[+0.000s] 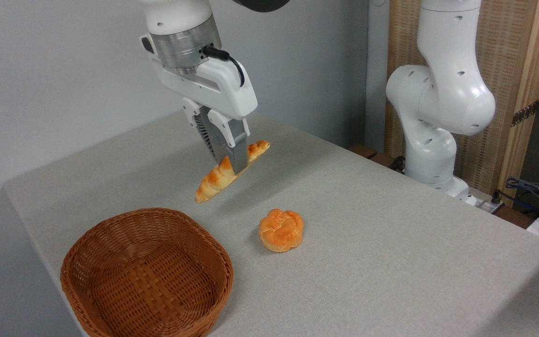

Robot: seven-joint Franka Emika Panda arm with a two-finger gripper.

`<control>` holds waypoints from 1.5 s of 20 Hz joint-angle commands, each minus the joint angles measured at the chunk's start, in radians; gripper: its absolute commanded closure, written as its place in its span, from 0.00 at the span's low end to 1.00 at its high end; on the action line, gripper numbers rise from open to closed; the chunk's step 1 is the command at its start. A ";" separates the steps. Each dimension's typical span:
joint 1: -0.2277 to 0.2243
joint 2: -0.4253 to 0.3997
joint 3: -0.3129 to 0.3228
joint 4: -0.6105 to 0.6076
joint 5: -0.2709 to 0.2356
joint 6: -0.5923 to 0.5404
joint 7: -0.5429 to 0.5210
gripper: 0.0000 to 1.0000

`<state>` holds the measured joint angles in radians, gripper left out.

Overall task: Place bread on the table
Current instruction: 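Move the croissant beside the orange bun and lower it onto the table, then open the gripper and raise it off the croissant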

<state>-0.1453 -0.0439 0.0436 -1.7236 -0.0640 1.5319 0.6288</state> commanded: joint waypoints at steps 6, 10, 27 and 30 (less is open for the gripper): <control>-0.019 -0.011 0.001 -0.024 -0.023 -0.024 0.037 0.00; -0.023 -0.007 0.001 -0.024 -0.023 -0.016 0.037 0.00; -0.013 0.019 0.044 -0.016 -0.030 0.293 0.045 0.00; -0.013 0.021 0.044 -0.019 -0.030 0.303 0.069 0.00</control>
<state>-0.1541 -0.0239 0.0785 -1.7413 -0.0860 1.8131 0.6597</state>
